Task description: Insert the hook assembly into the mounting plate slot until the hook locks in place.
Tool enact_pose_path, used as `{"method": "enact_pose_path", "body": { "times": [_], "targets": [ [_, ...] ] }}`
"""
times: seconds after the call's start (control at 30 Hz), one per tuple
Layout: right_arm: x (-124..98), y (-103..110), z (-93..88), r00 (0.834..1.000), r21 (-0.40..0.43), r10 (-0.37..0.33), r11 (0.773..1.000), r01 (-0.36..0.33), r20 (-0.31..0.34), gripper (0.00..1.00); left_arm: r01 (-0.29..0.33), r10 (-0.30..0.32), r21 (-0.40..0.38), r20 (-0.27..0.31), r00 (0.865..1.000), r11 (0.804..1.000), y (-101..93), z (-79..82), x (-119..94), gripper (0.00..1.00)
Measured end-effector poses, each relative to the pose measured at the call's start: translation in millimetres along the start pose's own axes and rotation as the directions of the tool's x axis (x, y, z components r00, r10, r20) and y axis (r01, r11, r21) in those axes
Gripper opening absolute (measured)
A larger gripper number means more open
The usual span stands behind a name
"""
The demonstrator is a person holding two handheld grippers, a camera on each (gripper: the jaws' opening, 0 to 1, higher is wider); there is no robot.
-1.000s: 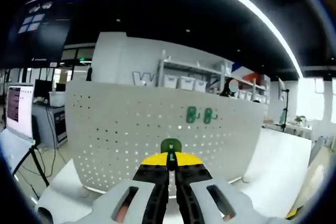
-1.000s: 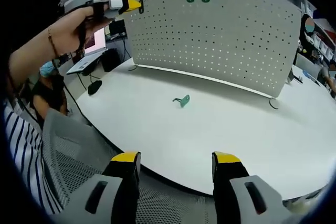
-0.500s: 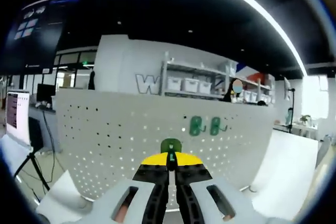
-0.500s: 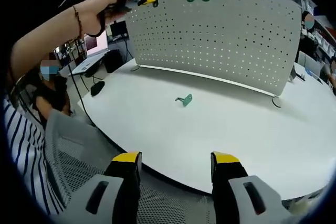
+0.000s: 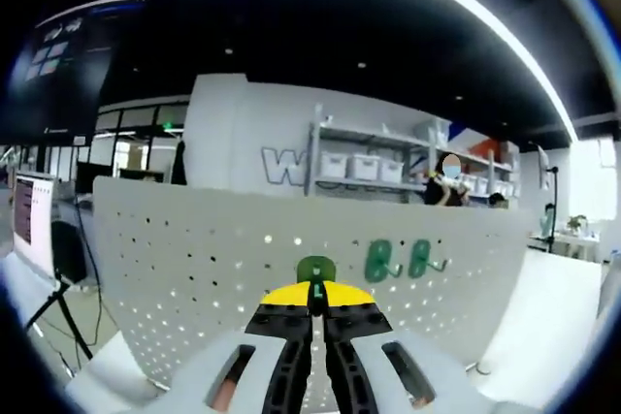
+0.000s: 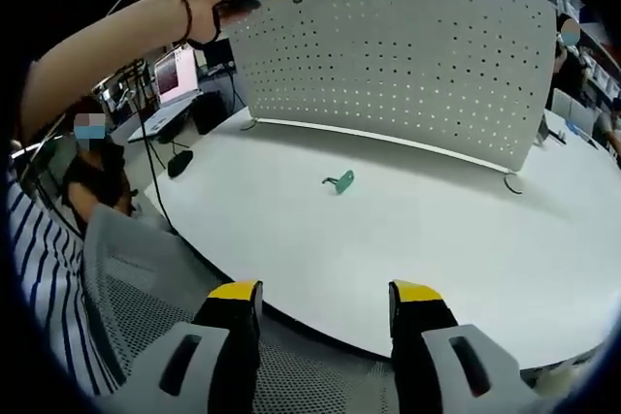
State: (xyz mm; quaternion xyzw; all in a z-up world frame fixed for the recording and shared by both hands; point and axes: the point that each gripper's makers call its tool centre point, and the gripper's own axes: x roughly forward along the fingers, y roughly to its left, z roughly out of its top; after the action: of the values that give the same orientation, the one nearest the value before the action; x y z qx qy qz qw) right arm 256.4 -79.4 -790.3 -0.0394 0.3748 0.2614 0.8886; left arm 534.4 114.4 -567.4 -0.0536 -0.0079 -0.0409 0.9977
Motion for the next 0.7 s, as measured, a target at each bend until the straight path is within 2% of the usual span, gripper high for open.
{"method": "enact_pose_path", "body": {
  "times": [0.47, 0.6, 0.7],
  "targets": [
    [1, -7, -1.3, 1.000, 0.040, -0.017, 0.999, 0.016, 0.000, 0.49, 0.014, -0.015, 0.016, 0.020, 1.000, 1.000, -13.1, 2.8, 26, 0.02],
    [0, -8, -1.4, 1.000, 0.047, -0.019, 0.999, 0.019, 0.000, 0.49, -0.002, 0.001, 0.025, 0.042, 0.999, 1.000, -11.8, 8.7, 30, 0.02],
    [0, -9, -1.8, 1.000, 0.052, -0.021, 0.998, 0.021, 0.000, 0.49, -0.013, 0.012, 0.023, 0.036, 0.999, 1.000, -9.0, 8.5, 35, 0.02]
  ]
}}
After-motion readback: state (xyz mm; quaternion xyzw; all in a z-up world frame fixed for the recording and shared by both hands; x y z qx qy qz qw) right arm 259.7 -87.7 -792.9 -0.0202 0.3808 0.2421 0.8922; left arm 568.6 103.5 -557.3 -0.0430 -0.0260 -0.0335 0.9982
